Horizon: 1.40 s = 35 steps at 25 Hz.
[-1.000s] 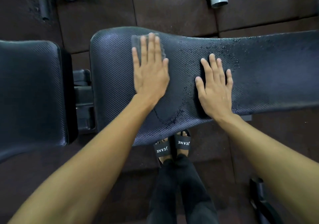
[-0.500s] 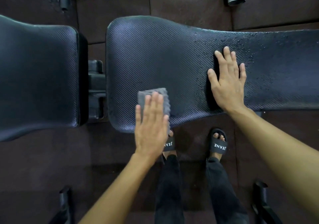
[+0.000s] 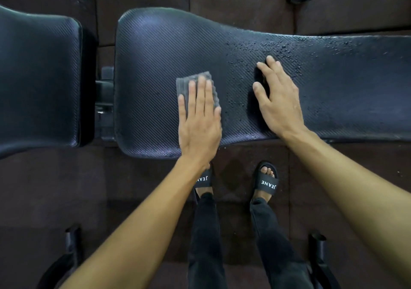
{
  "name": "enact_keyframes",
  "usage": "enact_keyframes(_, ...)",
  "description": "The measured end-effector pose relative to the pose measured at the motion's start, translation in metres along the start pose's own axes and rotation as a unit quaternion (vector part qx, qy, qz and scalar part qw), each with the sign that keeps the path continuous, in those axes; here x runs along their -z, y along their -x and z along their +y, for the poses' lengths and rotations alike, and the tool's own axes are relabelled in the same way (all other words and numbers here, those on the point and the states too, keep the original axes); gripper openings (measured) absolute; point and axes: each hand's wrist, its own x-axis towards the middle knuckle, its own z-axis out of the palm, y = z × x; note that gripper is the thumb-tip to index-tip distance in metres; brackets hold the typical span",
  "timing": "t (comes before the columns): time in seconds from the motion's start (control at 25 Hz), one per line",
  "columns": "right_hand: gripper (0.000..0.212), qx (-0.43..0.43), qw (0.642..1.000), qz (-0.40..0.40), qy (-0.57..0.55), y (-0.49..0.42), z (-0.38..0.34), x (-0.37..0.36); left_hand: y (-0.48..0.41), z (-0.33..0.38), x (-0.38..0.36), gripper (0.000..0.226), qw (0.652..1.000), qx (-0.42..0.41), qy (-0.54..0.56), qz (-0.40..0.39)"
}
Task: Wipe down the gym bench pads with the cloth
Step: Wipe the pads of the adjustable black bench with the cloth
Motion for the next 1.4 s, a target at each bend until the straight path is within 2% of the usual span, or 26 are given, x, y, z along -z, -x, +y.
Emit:
enact_keyframes(0.08, 0.044, 0.016, 0.999, 0.046, -0.003, 0.009, 0.017, 0.012, 0.038, -0.01, 0.003, 0.056, 1.0, -0.019, -0.007, -0.018)
enact_keyframes(0.16, 0.043, -0.008, 0.996, 0.079, 0.028, 0.021, 0.04, 0.023, 0.064, -0.024, 0.005, 0.058, 0.999, -0.018, -0.025, -0.029)
enact_keyframes(0.28, 0.049, -0.06, 0.993, 0.071, 0.076, 0.032, 0.072, 0.037, 0.052, -0.02, 0.003, 0.056, 0.998, 0.052, -0.021, -0.013)
enact_keyframes(0.4, 0.054, -0.057, 0.992, 0.05, 0.102, 0.032, 0.087, 0.043, 0.008, 0.006, 0.003, 0.057, 0.996, 0.085, -0.013, -0.014)
enact_keyframes(0.64, 0.054, -0.061, 0.993, 0.048, 0.091, 0.033, 0.088, 0.04, -0.055, 0.076, -0.004, 0.06, 0.998, 0.06, 0.012, -0.016)
enact_keyframes(0.76, 0.055, -0.061, 0.994, 0.034, 0.09, 0.033, 0.088, 0.043, -0.01, 0.126, -0.011, 0.059, 0.999, -0.036, 0.024, -0.017)
enact_keyframes(0.88, 0.055, -0.062, 0.994, 0.028, 0.091, 0.033, 0.088, 0.046, 0.043, 0.117, -0.011, 0.058, 0.996, -0.072, 0.006, -0.046)
enact_keyframes(0.96, 0.055, -0.063, 0.994, 0.027, 0.088, 0.033, 0.088, 0.046, 0.046, 0.087, -0.011, 0.058, 0.998, -0.043, -0.023, -0.037)
enact_keyframes(1.08, 0.054, -0.068, 0.994, 0.034, 0.083, 0.033, 0.087, 0.043, 0.003, 0.051, -0.009, 0.057, 0.998, 0.039, -0.048, -0.016)
enact_keyframes(1.16, 0.054, -0.069, 0.994, 0.04, 0.078, 0.033, 0.086, 0.042, -0.046, 0.046, -0.009, 0.058, 0.997, 0.065, -0.043, -0.018)
enact_keyframes(1.28, 0.054, -0.07, 0.994, 0.038, 0.073, 0.033, 0.085, 0.044, -0.118, 0.077, -0.009, 0.059, 0.998, 0.052, -0.007, -0.018)
enact_keyframes(1.4, 0.052, -0.071, 0.996, 0.021, 0.042, 0.032, 0.086, 0.047, -0.132, 0.135, -0.015, 0.058, 0.999, -0.001, 0.021, -0.027)
